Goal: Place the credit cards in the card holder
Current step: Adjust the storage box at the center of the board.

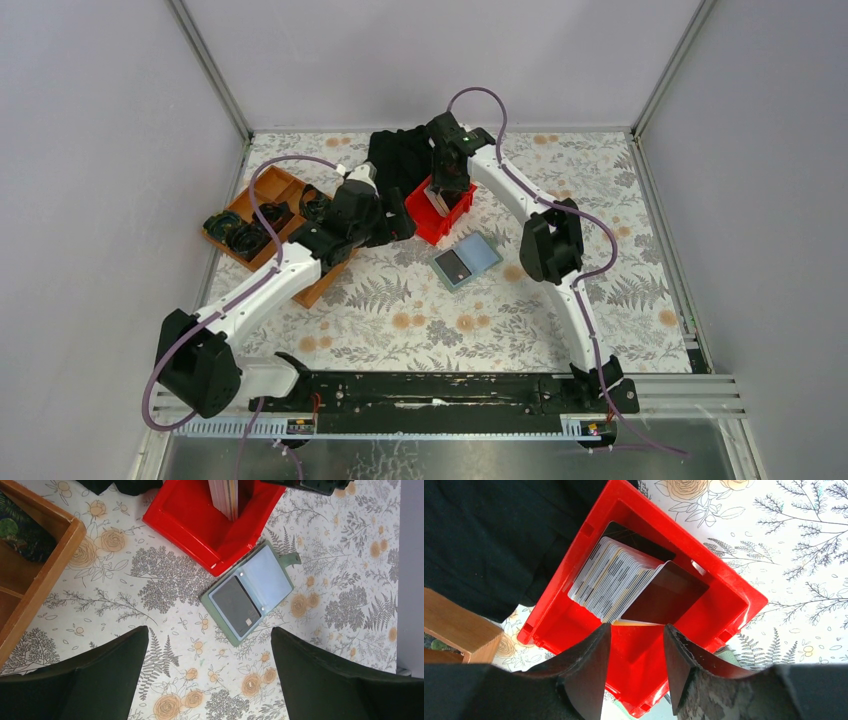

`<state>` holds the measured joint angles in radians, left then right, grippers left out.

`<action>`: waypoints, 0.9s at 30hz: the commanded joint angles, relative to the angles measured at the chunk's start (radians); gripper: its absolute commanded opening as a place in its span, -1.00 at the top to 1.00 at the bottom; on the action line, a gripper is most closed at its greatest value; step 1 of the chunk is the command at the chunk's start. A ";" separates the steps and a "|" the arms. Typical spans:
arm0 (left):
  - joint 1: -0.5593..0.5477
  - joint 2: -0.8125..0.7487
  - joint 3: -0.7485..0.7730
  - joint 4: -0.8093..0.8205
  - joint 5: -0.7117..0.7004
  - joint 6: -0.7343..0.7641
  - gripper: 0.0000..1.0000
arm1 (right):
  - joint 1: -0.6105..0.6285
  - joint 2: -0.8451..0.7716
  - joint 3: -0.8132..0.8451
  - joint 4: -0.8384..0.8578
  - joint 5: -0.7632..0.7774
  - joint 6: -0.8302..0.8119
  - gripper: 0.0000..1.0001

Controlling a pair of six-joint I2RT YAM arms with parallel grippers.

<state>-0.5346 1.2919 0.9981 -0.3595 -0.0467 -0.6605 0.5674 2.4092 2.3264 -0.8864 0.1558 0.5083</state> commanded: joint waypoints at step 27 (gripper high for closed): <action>0.071 0.137 0.012 0.169 0.054 -0.007 -1.00 | -0.021 -0.181 -0.170 0.133 0.060 0.008 -0.18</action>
<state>-0.4744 1.4204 0.9707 -0.2760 -0.0067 -0.6605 0.5499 2.3684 2.2059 -0.7883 0.1753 0.5400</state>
